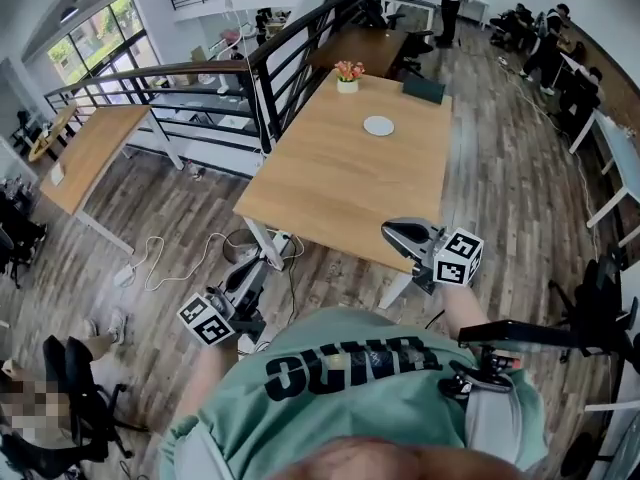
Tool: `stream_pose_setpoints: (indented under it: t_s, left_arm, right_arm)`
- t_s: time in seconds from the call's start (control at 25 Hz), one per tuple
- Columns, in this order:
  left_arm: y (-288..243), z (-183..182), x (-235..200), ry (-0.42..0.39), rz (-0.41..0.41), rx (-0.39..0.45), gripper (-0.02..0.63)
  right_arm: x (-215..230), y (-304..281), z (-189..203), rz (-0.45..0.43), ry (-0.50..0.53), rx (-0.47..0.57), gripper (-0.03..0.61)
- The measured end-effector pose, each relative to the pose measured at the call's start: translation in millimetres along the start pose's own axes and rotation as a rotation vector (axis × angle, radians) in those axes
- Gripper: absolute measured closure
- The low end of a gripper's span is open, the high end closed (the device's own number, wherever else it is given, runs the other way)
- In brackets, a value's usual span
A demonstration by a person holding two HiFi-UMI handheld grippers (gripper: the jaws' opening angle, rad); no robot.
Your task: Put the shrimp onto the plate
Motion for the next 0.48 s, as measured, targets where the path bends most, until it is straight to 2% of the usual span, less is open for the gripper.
stream_pose_setpoints:
  t_s: [0.24, 0.48]
  left_arm:
    - [-59, 21, 19, -0.023, -0.039, -0.043, 0.583]
    - [-114, 37, 24, -0.029, -0.035, -0.082, 0.583]
  right_arm:
    - [54, 36, -4, -0.04, -0.032, 0.036, 0.571]
    - [100, 73, 9, -0.012, -0.097, 0.062, 0.571]
Point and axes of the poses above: the fingertips, and each gripper's own axes: y backward along the fingers, x to its right, z out of its underside, the point moved 8 cm from there along y, backward along the fingers, and after that the axes turned 8 degrees about x, right-handed, at the moved point
